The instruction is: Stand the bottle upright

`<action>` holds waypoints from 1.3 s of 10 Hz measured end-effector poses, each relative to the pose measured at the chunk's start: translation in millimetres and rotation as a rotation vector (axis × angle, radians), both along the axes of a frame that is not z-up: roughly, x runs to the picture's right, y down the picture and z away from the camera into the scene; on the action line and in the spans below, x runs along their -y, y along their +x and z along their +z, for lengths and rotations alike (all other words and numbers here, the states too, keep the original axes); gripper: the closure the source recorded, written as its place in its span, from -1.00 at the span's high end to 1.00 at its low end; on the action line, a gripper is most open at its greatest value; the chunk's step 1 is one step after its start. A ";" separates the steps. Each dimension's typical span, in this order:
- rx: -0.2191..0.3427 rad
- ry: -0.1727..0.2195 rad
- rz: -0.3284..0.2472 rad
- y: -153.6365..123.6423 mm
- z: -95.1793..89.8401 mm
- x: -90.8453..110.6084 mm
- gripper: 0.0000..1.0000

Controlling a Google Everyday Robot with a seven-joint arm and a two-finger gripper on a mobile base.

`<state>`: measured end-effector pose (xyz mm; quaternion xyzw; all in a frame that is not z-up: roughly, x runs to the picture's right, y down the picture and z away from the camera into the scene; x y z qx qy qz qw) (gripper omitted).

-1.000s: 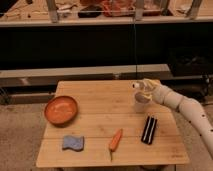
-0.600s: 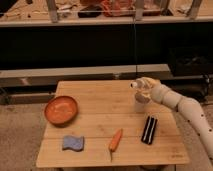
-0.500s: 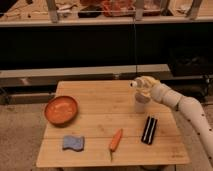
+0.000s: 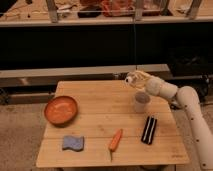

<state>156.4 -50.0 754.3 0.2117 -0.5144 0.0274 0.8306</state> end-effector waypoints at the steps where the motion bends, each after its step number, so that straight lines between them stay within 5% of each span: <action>1: 0.084 -0.015 -0.029 -10.6 0.2 3.5 -0.98; 2: 0.142 -0.038 -0.060 -23.6 -1.4 4.5 -0.98; 7: 0.233 -0.150 -0.250 -95.0 -3.7 -17.4 -0.98; 13: 0.286 -0.264 -0.263 -62.9 28.5 -60.6 -0.98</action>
